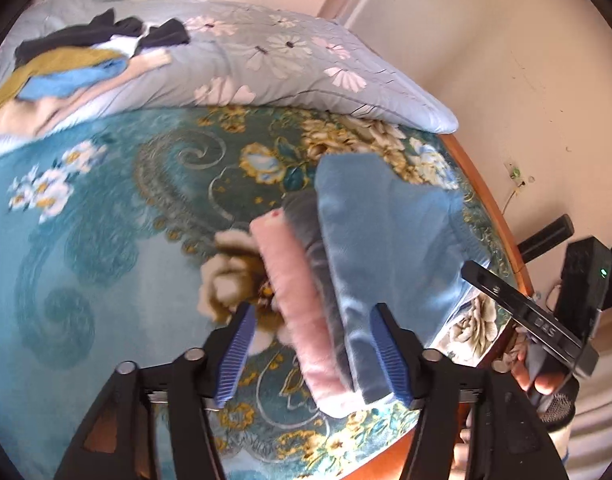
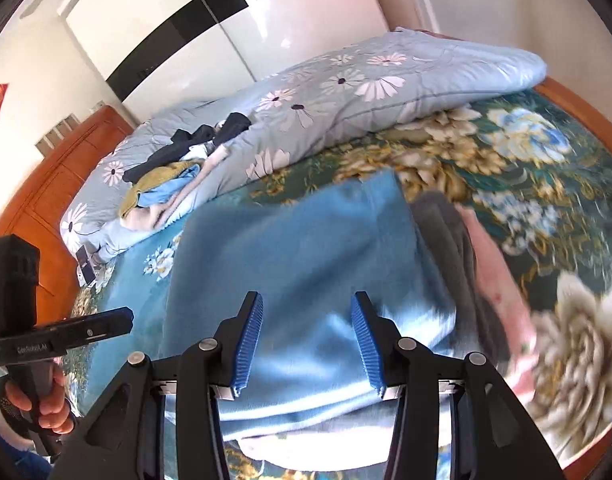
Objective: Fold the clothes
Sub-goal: 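Open both tools and release the pants on top of the stack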
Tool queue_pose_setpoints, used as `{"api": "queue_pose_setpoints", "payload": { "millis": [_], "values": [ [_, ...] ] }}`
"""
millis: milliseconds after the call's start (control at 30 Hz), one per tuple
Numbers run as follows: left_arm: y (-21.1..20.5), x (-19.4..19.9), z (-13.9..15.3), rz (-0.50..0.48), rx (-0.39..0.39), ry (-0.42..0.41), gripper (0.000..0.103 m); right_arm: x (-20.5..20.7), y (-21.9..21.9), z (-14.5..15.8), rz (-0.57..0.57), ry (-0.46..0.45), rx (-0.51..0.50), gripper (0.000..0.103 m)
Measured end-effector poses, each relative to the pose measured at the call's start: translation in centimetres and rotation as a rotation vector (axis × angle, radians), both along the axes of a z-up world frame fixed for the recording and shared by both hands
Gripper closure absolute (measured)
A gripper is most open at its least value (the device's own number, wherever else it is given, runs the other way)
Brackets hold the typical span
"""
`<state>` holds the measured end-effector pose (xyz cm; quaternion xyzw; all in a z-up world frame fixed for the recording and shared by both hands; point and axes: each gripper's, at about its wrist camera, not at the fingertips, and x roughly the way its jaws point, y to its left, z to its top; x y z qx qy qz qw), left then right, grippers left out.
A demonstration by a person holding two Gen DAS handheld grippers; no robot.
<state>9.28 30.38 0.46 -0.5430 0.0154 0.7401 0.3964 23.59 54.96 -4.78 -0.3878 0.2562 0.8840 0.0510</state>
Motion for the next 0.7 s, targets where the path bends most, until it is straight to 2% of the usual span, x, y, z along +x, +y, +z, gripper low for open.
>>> {"api": "queue_pose_setpoints", "payload": {
  "millis": [67,167,233,300,433,633,700],
  "values": [
    [-0.7,0.9,-0.4,0.002,-0.007,0.016,0.029,1.0,-0.5,-0.4,-0.023,-0.002,-0.026,0.051],
    [-1.7,2.2,-0.9,0.004,-0.017,0.041,0.018,1.9,-1.3,-0.7,-0.055,-0.012,-0.040,0.051],
    [-2.3,3.3,-1.2,0.006,-0.025,0.068,0.006,2.3,-1.8,-0.7,-0.072,-0.018,-0.032,0.051],
    [-3.0,4.4,-1.7,0.005,-0.035,0.089,0.001,2.7,-2.3,-0.6,-0.080,-0.020,-0.038,0.049],
    [-4.1,5.7,-2.2,-0.001,-0.056,0.113,0.000,3.3,-2.9,-0.7,-0.084,-0.020,-0.075,0.044],
    [-5.4,7.5,-2.4,-0.016,-0.060,0.146,0.000,3.4,-4.5,-1.1,-0.104,-0.060,-0.043,0.042],
    [-5.5,8.2,-2.0,-0.032,-0.066,0.173,0.000,3.5,-5.1,-1.3,-0.106,-0.074,-0.033,0.036]
  ]
}}
